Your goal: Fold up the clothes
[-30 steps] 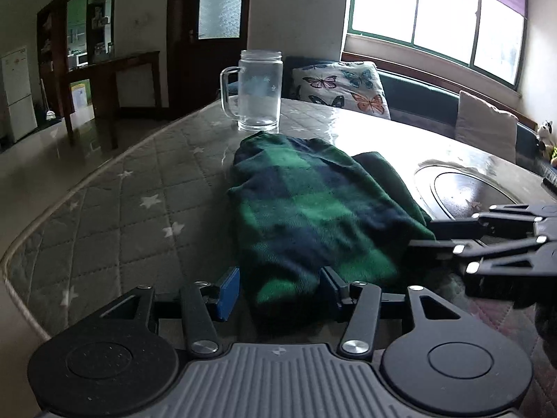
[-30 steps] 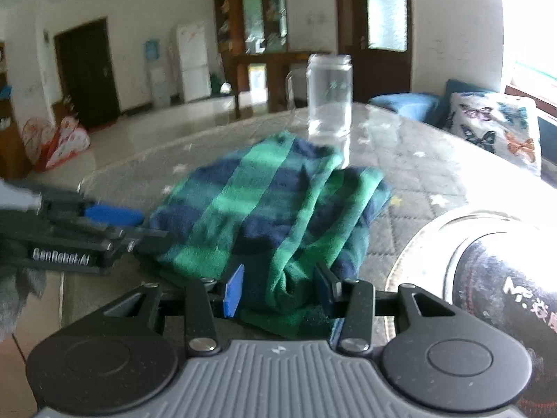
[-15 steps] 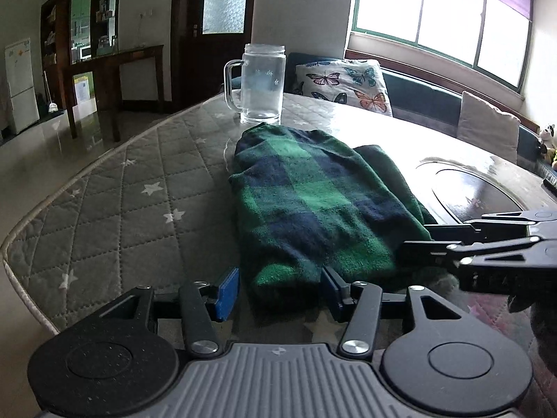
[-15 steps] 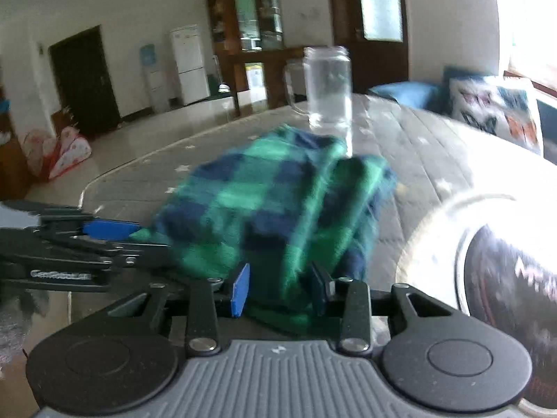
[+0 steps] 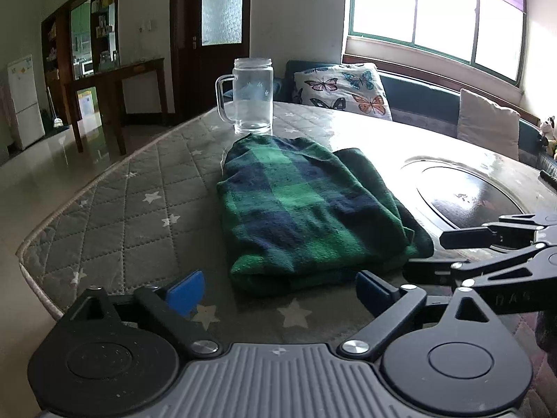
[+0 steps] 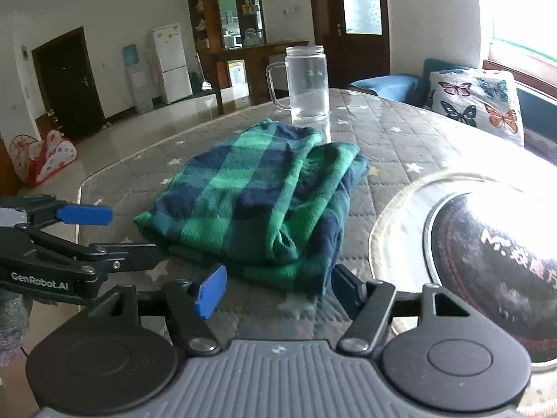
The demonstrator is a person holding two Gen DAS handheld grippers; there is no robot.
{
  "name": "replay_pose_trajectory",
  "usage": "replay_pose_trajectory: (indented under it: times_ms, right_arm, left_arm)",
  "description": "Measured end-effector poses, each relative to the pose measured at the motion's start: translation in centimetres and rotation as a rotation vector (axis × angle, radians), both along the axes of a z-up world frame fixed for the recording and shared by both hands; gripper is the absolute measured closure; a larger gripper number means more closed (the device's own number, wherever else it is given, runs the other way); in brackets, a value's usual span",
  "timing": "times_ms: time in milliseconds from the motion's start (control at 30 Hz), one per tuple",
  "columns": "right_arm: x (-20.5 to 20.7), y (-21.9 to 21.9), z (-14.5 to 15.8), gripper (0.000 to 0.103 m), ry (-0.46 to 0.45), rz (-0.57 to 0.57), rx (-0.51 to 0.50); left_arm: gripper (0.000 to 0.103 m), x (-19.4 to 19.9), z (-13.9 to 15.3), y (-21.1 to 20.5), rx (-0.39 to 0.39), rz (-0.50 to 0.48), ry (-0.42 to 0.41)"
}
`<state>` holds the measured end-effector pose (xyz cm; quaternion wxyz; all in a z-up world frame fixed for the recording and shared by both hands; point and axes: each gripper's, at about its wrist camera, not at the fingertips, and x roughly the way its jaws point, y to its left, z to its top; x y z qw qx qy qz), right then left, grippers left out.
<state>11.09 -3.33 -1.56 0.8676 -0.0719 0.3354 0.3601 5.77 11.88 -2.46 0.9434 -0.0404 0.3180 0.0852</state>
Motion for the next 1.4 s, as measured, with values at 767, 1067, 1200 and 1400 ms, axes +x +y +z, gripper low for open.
replay_pose_trajectory:
  times_ms: [767, 1067, 1200, 1400]
  right_arm:
    - [-3.2, -1.8, -0.6, 0.002, 0.006, -0.083, -0.021]
    - [-4.4, -1.9, -0.5, 0.000, -0.012, -0.087, -0.030]
    - [-4.9, -2.0, -0.4, 0.000, -0.017, -0.091, -0.032]
    - [-5.6, -2.2, -0.2, 0.000, -0.020, -0.095, -0.030]
  left_arm:
    - [0.000, -2.7, 0.0, -1.9, 0.044, 0.032, 0.011]
    - [0.000, -4.0, 0.0, -2.1, 0.047, 0.045, 0.007]
    - [0.000, -4.5, 0.1, -2.2, 0.048, 0.051, 0.002]
    - [0.000, -5.2, 0.2, -2.4, 0.045, 0.061, -0.003]
